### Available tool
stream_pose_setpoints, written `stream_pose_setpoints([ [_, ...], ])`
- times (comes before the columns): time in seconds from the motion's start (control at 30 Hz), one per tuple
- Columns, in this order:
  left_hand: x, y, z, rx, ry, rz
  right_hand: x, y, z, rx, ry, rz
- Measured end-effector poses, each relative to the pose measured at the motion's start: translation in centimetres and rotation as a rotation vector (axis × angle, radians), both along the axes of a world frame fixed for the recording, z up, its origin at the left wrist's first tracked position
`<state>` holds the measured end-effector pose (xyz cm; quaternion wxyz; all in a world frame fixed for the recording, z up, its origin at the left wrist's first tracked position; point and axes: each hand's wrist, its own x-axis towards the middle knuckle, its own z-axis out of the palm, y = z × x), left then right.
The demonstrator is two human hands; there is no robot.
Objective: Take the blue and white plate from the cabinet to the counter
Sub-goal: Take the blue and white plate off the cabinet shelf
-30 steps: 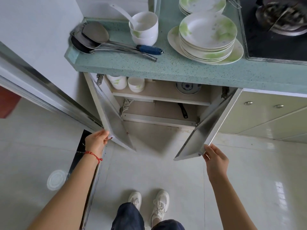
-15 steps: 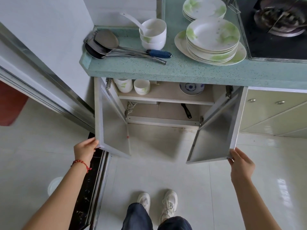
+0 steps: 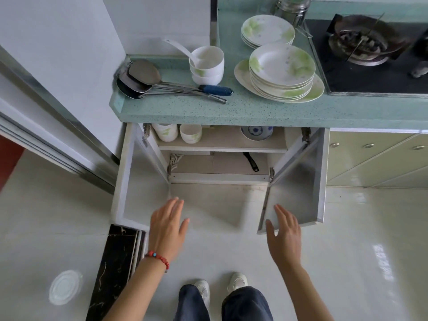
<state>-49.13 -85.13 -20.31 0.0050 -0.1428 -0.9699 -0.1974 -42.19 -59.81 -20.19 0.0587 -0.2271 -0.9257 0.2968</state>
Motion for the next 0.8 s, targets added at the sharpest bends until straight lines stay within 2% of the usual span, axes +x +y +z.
stream_pose_setpoints([
  [0.1,-0.6,1.7,-0.9,-0.079,-0.025,-0.081,-1.5,-0.9,-0.8,-0.001,-0.097,0.076],
  [0.23,-2.5,2.9,-1.8,-0.158,-0.053,-0.119,-3.2,-0.1,-1.8,0.007,-0.134,0.108],
  [0.47,-7.3,7.3,-6.0,-0.244,-0.129,-0.134,-8.6,4.6,-6.7,0.041,-0.202,0.161],
  [0.8,-15.2,12.4,-13.7,-0.263,-0.103,-0.198,-15.0,8.8,-15.3,0.102,-0.128,0.118],
])
